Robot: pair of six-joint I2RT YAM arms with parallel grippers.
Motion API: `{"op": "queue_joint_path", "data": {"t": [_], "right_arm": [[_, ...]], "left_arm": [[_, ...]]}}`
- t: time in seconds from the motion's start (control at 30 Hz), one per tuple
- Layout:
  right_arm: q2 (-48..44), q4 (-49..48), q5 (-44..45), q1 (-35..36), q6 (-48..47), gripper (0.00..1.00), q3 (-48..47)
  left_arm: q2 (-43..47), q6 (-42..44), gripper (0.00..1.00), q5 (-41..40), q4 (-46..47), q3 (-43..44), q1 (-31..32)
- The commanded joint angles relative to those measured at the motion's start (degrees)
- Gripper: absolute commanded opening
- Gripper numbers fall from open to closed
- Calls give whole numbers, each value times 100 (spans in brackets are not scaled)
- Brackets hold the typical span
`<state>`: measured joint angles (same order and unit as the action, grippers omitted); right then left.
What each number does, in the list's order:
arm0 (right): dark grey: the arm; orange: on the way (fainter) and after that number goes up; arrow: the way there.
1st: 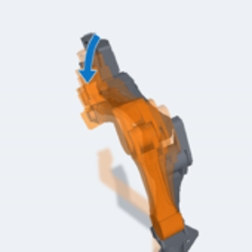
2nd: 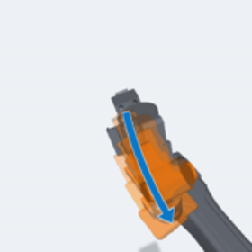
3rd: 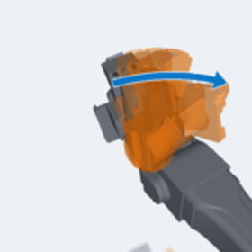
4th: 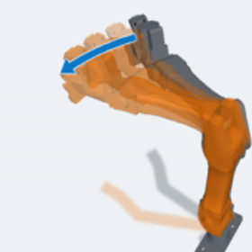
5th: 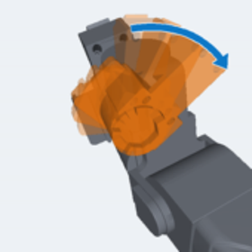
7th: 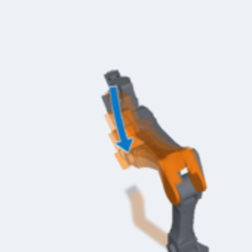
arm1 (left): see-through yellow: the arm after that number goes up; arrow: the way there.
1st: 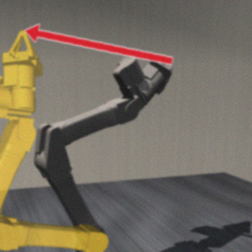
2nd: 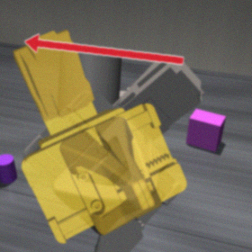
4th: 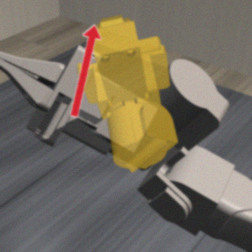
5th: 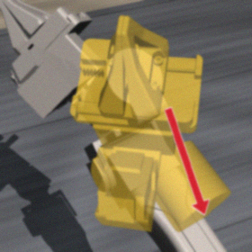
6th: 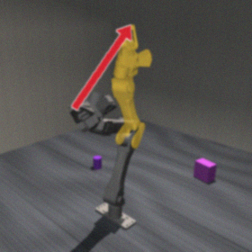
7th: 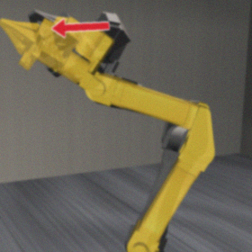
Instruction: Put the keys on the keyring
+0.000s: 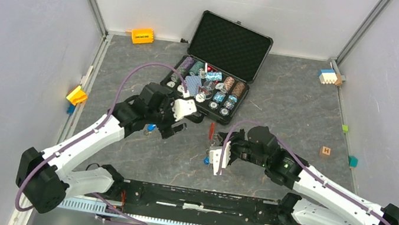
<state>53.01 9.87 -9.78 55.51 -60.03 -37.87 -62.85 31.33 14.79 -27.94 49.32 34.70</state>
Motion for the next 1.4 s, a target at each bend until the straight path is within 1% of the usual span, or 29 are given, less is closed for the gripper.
{"op": "queue_joint_path", "data": {"t": [0.0,0.17,0.4,0.47,0.6,0.67,0.8,1.0,1.13,1.27,1.37], "right_arm": [[-86,-331,-54,39,210,0,-147],[73,-129,-371,36,440,0,-353],[273,14,-654,39,619,0,-476],[332,31,-649,39,618,0,-476],[323,39,-633,39,616,0,-476],[273,45,-606,35,607,0,-467],[275,33,-570,39,572,0,-441],[329,62,-608,39,576,0,-441],[339,77,-601,38,574,0,-450],[368,93,-621,39,585,0,-456],[389,105,-620,40,580,0,-458]], "left_arm": [[22,26,90,-599,-816,-79,-490],[-405,240,92,-505,-1153,-94,-1237],[-964,448,87,-949,-1161,-141,-1468],[-1190,470,82,-1018,-1186,-62,-1576],[-1754,466,65,-966,-1447,192,-1767],[-1938,507,58,-1010,-1494,202,-1807],[-2097,452,58,-896,-1431,171,-1826],[-2347,470,57,-1058,-1208,161,-1827],[-2595,530,53,-1081,-1152,233,-1826],[-2714,561,46,-1061,-1109,296,-1827],[-2763,559,38,-1059,-1060,306,-1827]]}}
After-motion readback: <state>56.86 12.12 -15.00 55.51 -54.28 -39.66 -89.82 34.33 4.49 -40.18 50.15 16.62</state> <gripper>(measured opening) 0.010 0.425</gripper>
